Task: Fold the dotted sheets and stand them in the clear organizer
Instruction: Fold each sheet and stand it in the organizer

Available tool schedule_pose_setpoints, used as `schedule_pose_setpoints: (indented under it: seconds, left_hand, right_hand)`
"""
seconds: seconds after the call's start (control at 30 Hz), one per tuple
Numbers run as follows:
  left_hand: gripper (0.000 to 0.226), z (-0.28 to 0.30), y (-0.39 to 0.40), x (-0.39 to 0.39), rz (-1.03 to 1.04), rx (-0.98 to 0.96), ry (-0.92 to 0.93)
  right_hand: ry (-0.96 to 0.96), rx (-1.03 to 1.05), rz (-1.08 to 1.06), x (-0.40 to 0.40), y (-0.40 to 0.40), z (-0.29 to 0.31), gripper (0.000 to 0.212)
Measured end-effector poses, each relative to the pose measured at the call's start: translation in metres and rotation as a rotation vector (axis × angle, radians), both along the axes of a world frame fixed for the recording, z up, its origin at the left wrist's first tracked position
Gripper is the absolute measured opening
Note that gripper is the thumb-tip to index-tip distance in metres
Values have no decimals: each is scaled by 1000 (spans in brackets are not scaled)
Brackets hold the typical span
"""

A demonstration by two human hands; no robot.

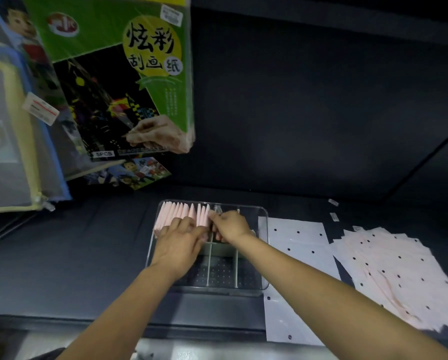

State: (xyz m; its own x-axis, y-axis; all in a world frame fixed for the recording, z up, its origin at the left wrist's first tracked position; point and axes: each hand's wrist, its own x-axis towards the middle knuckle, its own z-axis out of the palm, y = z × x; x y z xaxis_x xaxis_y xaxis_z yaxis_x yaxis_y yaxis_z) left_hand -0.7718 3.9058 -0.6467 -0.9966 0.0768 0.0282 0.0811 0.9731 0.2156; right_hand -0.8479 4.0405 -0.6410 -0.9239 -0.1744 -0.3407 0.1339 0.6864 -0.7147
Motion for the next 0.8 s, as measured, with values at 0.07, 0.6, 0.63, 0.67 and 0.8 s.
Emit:
schedule_pose_setpoints:
  seconds: [0.07,0.6,0.63,0.67,0.8]
  left_hand:
    - [31,5,6,0,7,-33,60]
    - [71,-65,178,97,-568,-69,-460]
    - [74,-70,178,99,-556,-102,-459]
    - [73,-73,177,100,-550,-123,-444]
    - [57,-68,174,97,-554,-99,-321]
  right_hand:
    - [88,-45,21,17,25,0,42]
    - [438,540,479,173,316,-79,67]
    - [496,524,450,173,318,-79,60]
    - [532,494,447,172,318,-78,49]
    - [265,314,393,158,329,-67,11]
